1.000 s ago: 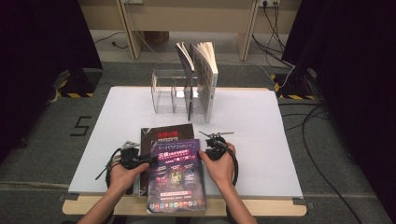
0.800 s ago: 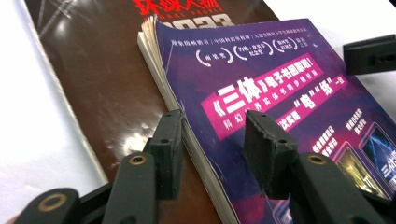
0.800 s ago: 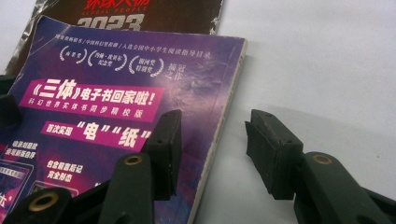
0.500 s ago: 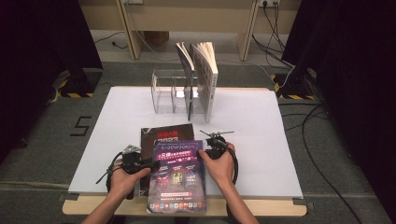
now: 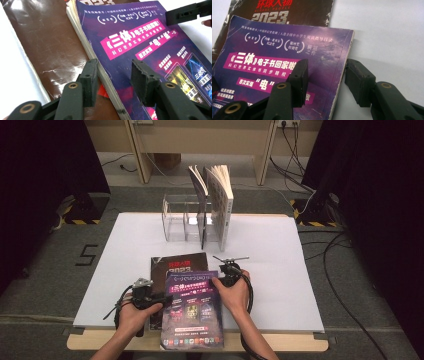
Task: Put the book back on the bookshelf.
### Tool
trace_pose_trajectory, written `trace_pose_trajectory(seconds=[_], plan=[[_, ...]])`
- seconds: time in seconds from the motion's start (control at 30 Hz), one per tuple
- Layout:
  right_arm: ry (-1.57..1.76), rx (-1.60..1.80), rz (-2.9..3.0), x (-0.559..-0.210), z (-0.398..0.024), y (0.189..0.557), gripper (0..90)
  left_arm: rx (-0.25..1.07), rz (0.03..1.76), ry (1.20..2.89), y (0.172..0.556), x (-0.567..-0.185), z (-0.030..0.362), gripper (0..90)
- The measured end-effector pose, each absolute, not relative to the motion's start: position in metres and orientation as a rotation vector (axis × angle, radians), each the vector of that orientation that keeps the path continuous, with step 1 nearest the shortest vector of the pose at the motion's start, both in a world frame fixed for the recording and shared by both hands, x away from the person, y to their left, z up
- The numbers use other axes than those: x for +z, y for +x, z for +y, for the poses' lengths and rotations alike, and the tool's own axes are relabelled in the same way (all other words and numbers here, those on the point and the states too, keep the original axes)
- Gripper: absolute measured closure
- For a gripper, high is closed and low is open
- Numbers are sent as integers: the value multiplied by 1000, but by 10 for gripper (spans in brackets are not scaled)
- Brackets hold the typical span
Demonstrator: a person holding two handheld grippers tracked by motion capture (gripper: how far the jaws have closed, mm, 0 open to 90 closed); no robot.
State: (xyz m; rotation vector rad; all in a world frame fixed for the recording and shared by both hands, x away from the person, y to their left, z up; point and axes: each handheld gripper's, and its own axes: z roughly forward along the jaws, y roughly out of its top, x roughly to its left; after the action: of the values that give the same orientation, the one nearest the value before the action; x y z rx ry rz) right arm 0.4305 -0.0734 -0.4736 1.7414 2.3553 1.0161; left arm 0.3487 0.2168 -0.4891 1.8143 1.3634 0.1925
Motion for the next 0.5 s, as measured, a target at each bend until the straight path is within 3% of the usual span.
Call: trace_pose_trajectory(seconds=[0.5], plan=[[1778,992,2357,-472,-69,447,527,200,1356,1831,349,-489,217,569]])
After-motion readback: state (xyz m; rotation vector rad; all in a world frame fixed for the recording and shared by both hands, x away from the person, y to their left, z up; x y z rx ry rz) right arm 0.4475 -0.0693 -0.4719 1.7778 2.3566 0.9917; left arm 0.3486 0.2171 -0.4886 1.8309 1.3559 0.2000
